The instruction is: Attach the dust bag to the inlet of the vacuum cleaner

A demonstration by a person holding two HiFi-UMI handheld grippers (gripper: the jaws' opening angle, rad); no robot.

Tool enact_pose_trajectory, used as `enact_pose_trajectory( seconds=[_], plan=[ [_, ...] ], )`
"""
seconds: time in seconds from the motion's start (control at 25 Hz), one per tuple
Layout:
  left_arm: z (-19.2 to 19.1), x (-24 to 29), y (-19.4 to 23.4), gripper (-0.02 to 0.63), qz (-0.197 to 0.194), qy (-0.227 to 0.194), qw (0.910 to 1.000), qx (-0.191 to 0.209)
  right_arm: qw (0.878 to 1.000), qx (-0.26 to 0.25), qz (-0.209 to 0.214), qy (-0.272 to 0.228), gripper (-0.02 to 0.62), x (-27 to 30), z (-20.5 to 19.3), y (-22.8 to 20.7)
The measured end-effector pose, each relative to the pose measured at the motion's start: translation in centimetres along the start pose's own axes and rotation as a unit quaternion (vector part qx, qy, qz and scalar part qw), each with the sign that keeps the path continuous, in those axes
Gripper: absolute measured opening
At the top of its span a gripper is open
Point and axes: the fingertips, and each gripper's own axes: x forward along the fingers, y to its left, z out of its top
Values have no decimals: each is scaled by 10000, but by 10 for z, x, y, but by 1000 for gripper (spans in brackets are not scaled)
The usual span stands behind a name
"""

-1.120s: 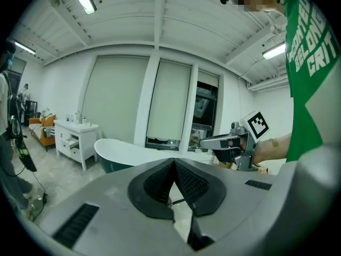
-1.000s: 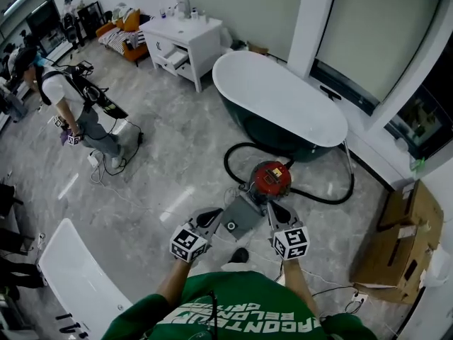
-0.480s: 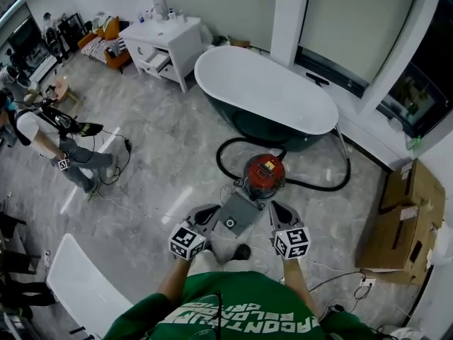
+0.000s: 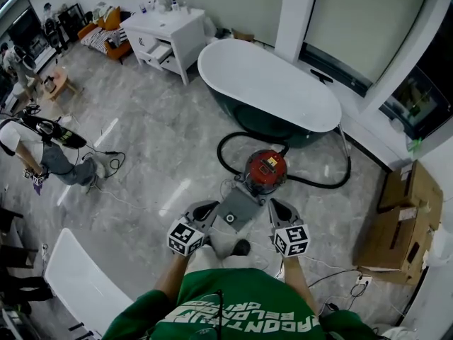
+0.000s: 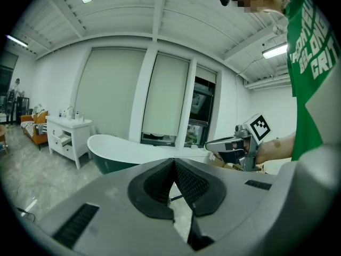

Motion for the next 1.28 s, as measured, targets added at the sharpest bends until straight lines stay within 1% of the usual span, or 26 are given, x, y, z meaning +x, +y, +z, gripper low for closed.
enact_pose_trajectory(
  seconds=[0.2,0.36,0.44,0.76,0.92,1.16,1.28],
  plan=[
    [3,-2,22,3,-58,45,10000,55,9995,-205,154,168,8,18,5,15],
    [-20,0,36,3,-188,241,9995,-38,9987,-219,138,449,8,29,-13,20],
    [-27,4,46,3,-251,284,9993,-23,9981,-231,115,551,8,38,-21,21],
    [-59,20,77,3,-404,477,9980,22,9965,-330,221,736,8,80,-44,28],
    [-93,28,83,3,-579,704,9958,-79,9953,-388,250,847,8,102,-71,25],
    [-152,57,101,3,-820,1035,9912,-69,9949,-311,202,938,8,142,-112,9],
    [-184,74,111,3,-853,1118,9900,-131,9943,-350,224,979,8,160,-140,1]
  ],
)
